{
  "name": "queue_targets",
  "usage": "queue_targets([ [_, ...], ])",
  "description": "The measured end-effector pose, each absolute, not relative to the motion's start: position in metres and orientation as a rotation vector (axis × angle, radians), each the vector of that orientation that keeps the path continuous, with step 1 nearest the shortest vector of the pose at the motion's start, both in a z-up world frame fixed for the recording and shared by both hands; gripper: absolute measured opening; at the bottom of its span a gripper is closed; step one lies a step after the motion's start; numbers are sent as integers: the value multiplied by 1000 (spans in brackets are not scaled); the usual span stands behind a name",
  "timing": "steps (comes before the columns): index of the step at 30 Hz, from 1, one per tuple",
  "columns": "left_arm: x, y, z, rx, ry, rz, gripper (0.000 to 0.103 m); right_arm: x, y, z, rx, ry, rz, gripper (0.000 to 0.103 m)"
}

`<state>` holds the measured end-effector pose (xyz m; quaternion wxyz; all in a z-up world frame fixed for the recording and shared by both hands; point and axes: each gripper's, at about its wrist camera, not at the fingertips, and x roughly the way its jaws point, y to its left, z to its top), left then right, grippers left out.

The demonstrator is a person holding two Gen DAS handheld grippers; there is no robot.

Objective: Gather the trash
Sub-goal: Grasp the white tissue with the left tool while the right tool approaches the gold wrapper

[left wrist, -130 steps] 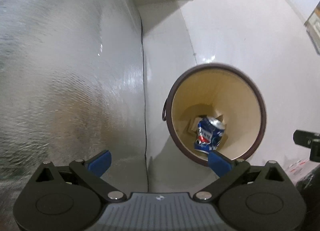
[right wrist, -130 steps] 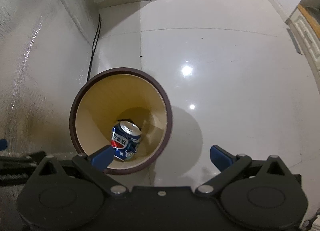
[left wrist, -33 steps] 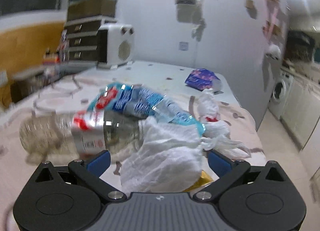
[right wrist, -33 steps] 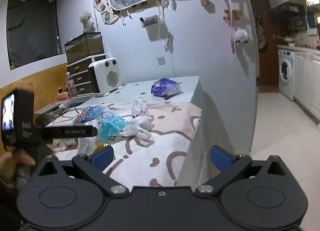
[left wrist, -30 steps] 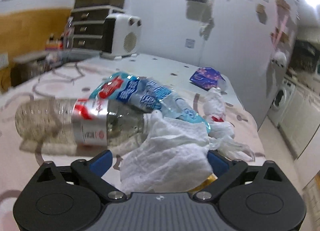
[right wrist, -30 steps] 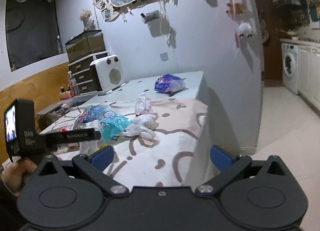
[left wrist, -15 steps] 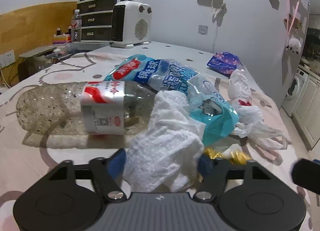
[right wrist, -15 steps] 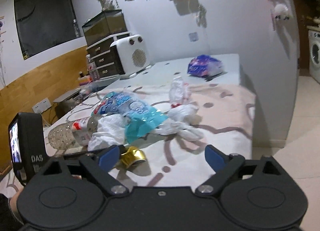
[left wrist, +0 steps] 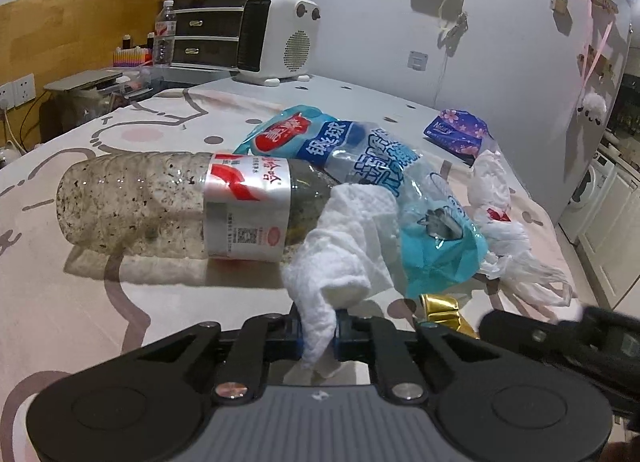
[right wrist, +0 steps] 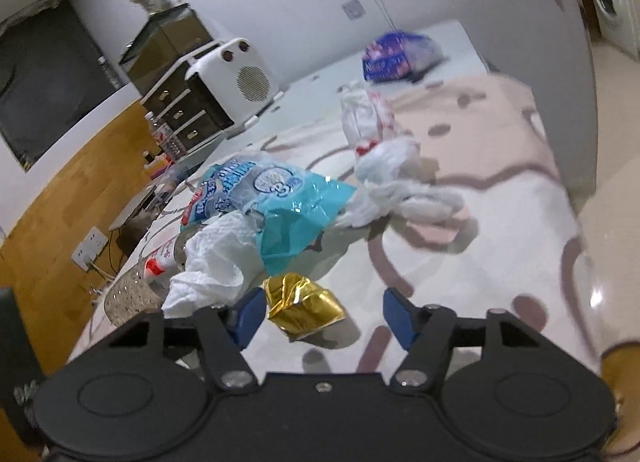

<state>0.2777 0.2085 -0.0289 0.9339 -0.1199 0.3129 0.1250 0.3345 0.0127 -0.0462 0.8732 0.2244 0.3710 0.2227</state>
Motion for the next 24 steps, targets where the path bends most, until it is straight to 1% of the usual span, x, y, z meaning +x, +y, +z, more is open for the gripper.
queue_targets([
  [5, 274, 209, -25, -253, 632, 250, 13, 342, 23, -49, 528, 773, 417, 61],
  [8, 273, 210, -24, -253, 636, 253, 13, 342, 33, -48, 479, 750, 399, 57],
  [9, 273, 210, -24, -255, 637, 256, 13, 341, 36, -48, 459, 745, 394, 55],
  [10, 273, 211, -24, -258, 638, 259, 13, 341, 39, -47, 436, 741, 390, 49],
  [14, 272, 211, -23, -256, 640, 260, 13, 337, 43, -46, 382, 736, 394, 42],
  [15, 271, 209, -22, -252, 639, 257, 13, 336, 43, -46, 373, 741, 406, 36],
  [24, 260, 198, -21, -227, 649, 225, 13, 306, 26, -40, 311, 794, 467, 36],
])
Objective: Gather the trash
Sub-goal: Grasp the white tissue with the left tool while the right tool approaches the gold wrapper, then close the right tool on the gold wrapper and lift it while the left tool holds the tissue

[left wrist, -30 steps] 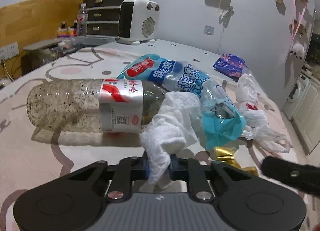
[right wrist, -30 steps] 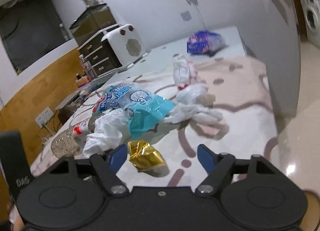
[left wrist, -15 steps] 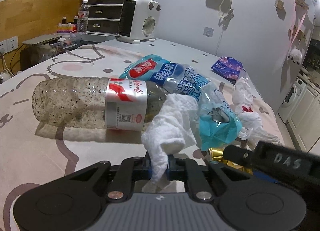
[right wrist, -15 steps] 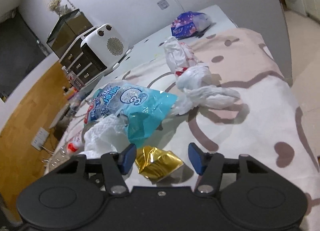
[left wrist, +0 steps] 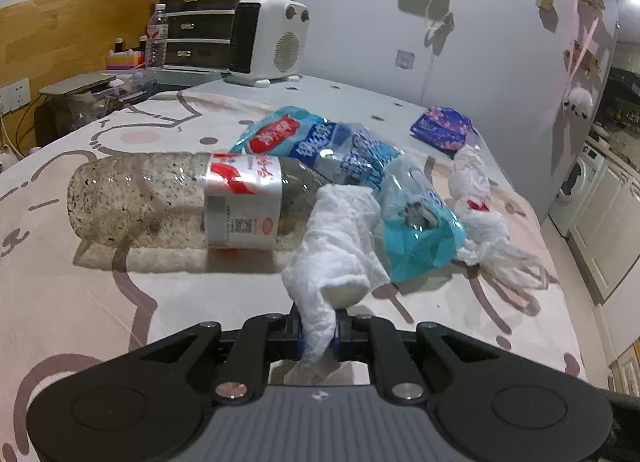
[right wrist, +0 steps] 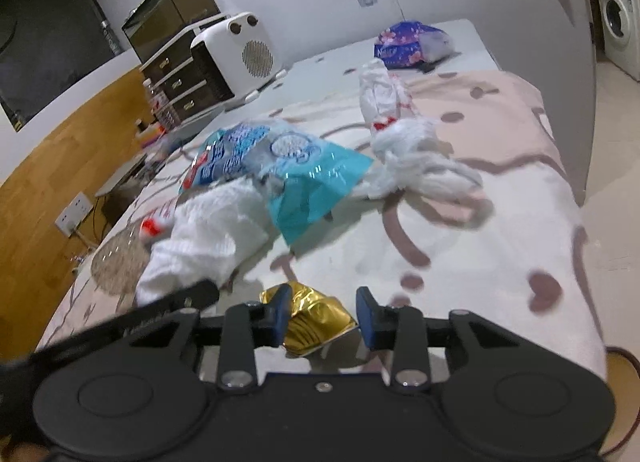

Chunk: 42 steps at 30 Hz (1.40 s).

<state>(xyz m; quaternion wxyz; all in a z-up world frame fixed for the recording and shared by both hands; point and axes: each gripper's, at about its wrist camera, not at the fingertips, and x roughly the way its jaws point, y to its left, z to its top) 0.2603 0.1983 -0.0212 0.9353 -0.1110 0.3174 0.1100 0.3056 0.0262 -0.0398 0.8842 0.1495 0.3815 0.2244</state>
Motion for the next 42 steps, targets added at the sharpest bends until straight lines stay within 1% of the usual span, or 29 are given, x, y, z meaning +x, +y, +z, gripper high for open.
queue_targets([
  [5, 257, 196, -21, -223, 646, 215, 13, 280, 15, -32, 236, 836, 522, 38],
  [6, 256, 196, -20, -226, 642, 215, 13, 276, 12, -30, 221, 823, 541, 40],
  [7, 255, 197, -19, -230, 638, 216, 13, 271, 10, -27, 197, 802, 564, 45],
  [9, 253, 198, -16, -236, 632, 216, 13, 266, 9, -22, 99, 734, 596, 49],
  [12, 250, 199, -13, -234, 629, 220, 13, 259, 14, -16, -52, 653, 651, 50],
  [15, 248, 200, -10, -229, 626, 226, 13, 255, 27, -17, -219, 614, 735, 53],
  [18, 243, 201, -5, -239, 611, 220, 13, 254, 40, -20, -348, 569, 758, 60],
  [22, 238, 201, 1, -242, 588, 210, 13, 253, 55, -22, -492, 504, 778, 65],
  [26, 233, 198, 7, -242, 563, 192, 13, 257, 68, -25, -601, 502, 824, 65],
  [29, 232, 198, 9, -243, 555, 184, 13, 259, 76, -30, -662, 516, 852, 60],
  [32, 232, 198, 9, -241, 558, 181, 13, 262, 76, -31, -642, 533, 879, 50],
  [34, 232, 197, 8, -239, 558, 179, 13, 264, 75, -30, -607, 561, 899, 38],
  [38, 232, 194, 7, -228, 563, 177, 13, 265, 68, -31, -555, 583, 881, 33],
  [39, 232, 193, 7, -225, 564, 176, 13, 264, 66, -30, -541, 582, 871, 27],
  [40, 232, 192, 6, -221, 563, 174, 13, 264, 64, -29, -526, 588, 865, 24],
  [42, 232, 189, 6, -213, 563, 169, 13, 261, 61, -28, -506, 587, 852, 20],
])
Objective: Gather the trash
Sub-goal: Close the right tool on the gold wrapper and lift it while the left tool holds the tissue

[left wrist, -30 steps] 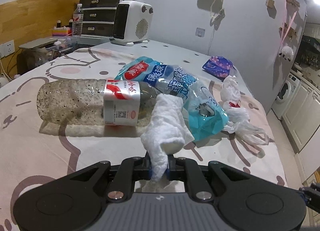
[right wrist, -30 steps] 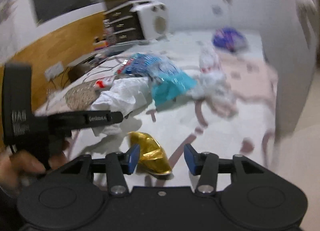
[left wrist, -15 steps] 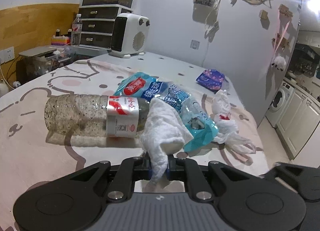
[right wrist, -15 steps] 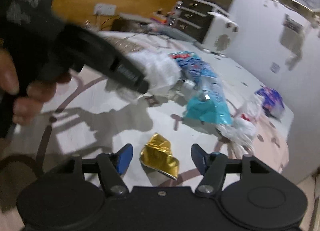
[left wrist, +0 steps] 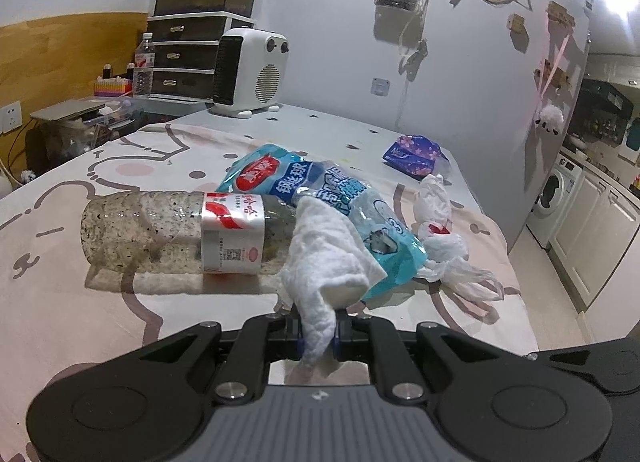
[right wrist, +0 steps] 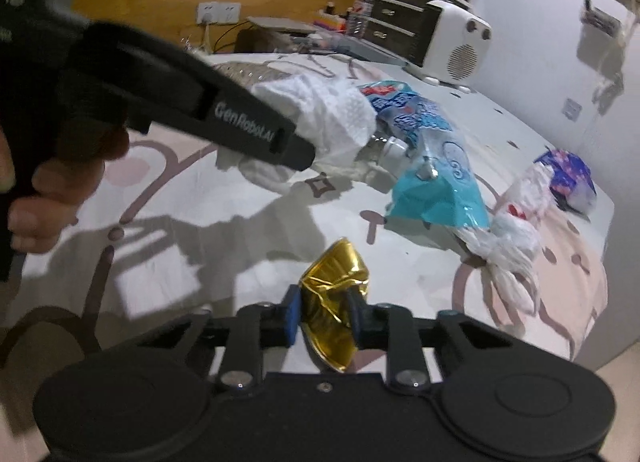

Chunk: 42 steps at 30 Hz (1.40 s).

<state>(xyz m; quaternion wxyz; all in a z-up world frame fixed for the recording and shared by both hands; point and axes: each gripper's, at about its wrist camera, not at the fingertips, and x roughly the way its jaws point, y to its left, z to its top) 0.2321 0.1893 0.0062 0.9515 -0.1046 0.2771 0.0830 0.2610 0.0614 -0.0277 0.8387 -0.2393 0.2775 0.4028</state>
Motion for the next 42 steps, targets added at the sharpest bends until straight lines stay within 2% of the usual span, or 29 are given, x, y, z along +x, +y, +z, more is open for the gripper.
queue_targets([
  [21, 213, 168, 10, -146, 549, 160, 13, 254, -8, -7, -115, 584, 579, 18],
  [42, 139, 100, 23, -58, 557, 110, 13, 198, -72, 6, 0, 521, 522, 18],
])
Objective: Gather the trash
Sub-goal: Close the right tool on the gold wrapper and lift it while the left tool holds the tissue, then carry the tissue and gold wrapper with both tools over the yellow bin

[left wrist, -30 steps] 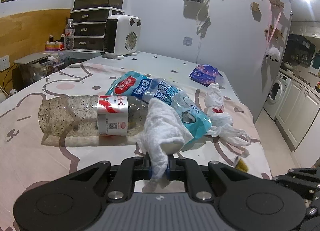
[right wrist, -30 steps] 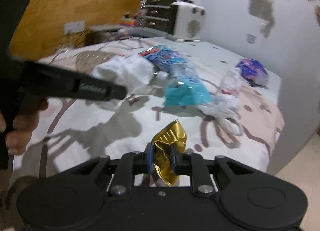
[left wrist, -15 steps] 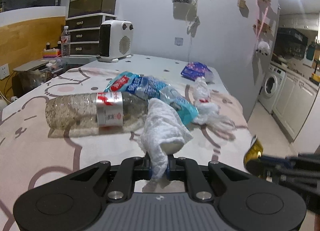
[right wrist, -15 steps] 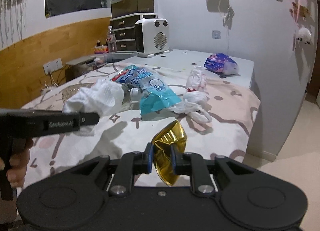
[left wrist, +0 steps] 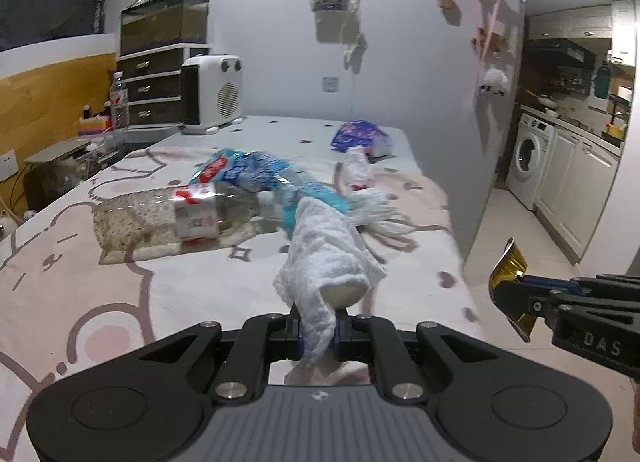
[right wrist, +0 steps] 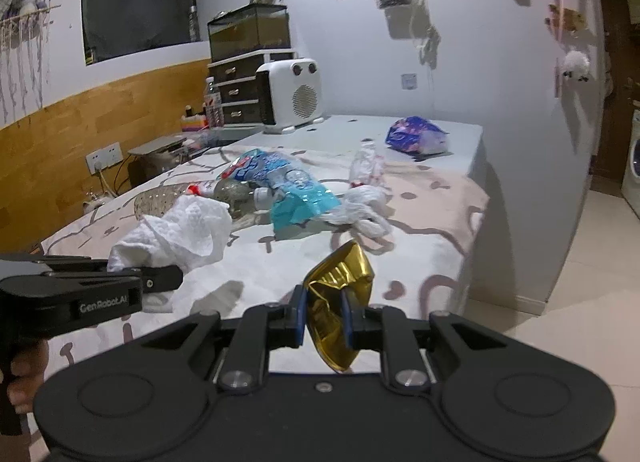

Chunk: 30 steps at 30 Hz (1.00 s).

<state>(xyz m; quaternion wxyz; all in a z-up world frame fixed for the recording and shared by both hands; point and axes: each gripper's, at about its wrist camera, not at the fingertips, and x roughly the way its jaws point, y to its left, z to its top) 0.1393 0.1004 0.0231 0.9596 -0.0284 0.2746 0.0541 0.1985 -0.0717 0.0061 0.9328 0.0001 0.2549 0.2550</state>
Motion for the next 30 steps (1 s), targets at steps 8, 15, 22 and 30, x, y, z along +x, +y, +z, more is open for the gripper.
queue_targets([
  [8, 130, 50, 22, -41, 561, 55, 13, 178, -120, 8, 18, 508, 451, 18],
  [15, 129, 2, 20, -16, 563, 2, 13, 164, -168, 7, 31, 500, 378, 18],
  [22, 128, -47, 16, 7, 567, -52, 13, 152, -214, 0, 46, 507, 305, 18],
  [30, 132, -108, 4, 18, 585, -123, 13, 138, -269, -11, 57, 514, 228, 18],
])
